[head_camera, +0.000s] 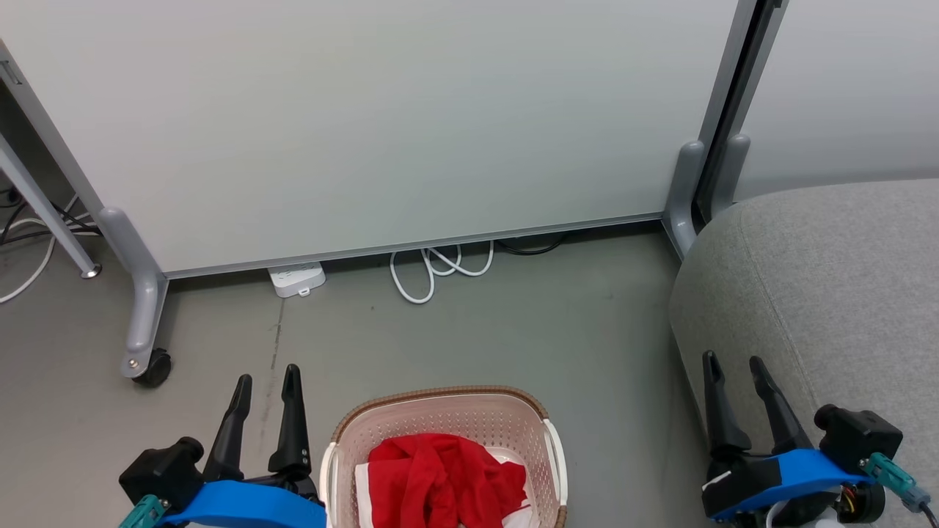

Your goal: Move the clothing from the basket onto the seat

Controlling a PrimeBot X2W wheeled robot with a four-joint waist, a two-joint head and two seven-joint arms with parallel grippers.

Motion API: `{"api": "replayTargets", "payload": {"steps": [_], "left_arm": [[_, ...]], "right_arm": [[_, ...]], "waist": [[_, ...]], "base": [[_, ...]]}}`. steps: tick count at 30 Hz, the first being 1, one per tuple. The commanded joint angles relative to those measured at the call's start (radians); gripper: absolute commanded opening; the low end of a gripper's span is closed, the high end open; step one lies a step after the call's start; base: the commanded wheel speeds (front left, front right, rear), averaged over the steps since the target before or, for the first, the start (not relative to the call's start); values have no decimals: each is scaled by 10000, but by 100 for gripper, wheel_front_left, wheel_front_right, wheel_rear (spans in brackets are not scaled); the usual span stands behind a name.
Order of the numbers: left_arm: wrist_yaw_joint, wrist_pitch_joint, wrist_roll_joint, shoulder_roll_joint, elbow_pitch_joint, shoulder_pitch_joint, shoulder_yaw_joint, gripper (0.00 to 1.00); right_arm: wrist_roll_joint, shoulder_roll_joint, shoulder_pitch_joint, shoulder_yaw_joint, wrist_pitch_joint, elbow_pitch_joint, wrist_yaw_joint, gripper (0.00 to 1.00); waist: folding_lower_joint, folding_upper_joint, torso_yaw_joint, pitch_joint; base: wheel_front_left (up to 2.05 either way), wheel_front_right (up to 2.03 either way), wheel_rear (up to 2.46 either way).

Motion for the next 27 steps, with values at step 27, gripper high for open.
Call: {"api": "replayTargets", "payload": {"steps": [27], "left_arm": [[233, -587, 1885, 79, 273, -227, -374, 100]], "right_arm": [[-1969, -68, -118, 128, -532, -49, -1, 100]], "waist": [[0, 0, 129, -42]], "base": [[0, 0, 0]]}}
